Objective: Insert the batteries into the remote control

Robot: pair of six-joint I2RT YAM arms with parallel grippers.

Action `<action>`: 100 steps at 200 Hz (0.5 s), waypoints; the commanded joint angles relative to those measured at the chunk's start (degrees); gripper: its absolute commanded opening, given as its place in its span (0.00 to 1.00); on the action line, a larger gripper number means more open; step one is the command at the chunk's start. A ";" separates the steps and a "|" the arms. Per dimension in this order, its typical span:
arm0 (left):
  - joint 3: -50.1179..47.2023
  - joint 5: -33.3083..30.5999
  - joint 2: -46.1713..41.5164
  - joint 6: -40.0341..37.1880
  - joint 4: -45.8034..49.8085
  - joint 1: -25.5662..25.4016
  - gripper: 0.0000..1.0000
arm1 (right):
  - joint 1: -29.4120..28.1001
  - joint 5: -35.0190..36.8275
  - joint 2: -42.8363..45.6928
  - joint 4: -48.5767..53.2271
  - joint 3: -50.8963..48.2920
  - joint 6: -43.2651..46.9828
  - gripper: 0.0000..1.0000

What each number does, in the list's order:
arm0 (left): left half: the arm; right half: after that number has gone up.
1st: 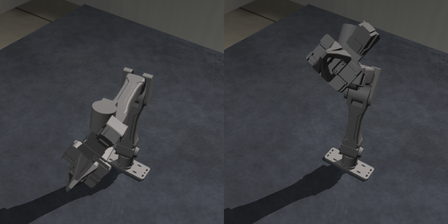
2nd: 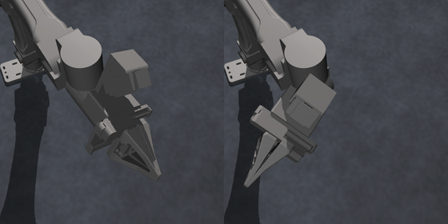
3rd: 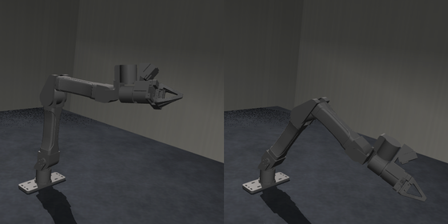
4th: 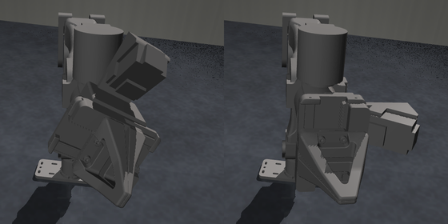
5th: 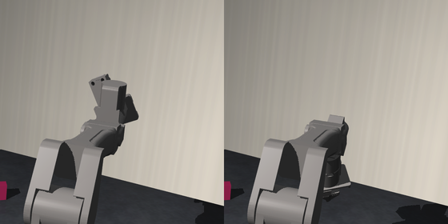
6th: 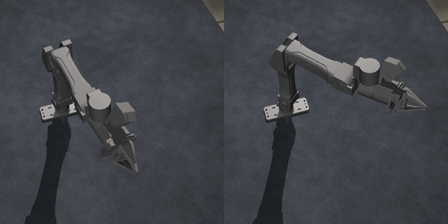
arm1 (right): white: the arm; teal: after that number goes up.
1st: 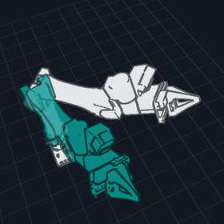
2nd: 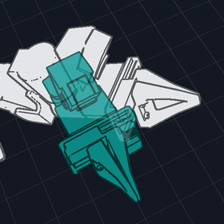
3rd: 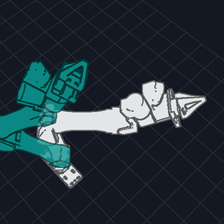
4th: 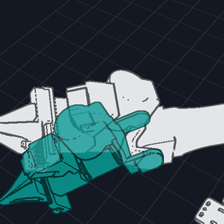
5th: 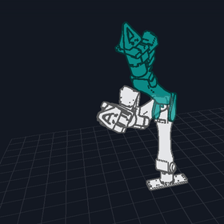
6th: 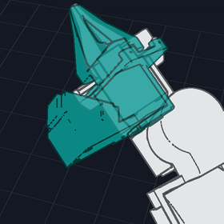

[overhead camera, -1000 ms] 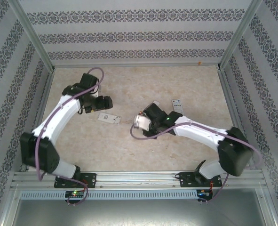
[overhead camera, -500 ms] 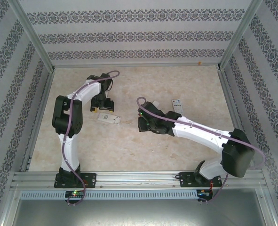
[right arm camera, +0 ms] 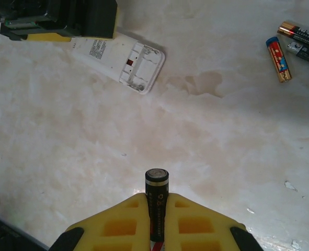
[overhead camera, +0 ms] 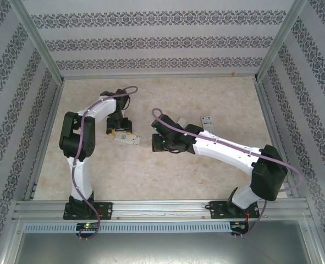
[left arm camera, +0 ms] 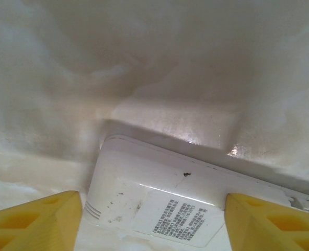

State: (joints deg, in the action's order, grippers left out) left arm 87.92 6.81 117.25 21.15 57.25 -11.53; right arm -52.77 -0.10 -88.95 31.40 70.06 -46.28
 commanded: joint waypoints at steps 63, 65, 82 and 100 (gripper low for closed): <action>-6.36 3.42 -9.93 9.87 -1.96 3.19 0.68 | -0.57 -0.29 -1.35 2.35 2.73 1.02 0.10; -6.14 2.96 -9.94 9.94 -2.03 3.29 0.69 | -0.58 -0.33 -1.48 2.35 2.83 1.06 0.10; -4.34 -0.76 -8.41 10.01 -2.94 4.35 0.72 | -0.57 -0.85 -1.99 2.35 3.37 1.23 0.10; -2.19 -2.09 -4.71 8.89 -2.87 4.78 0.74 | -0.58 -0.96 -2.20 2.45 3.27 1.25 0.10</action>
State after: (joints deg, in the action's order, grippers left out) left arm 82.83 8.45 109.06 29.43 55.55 -8.29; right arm -52.77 -0.34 -90.48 32.84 71.85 -46.11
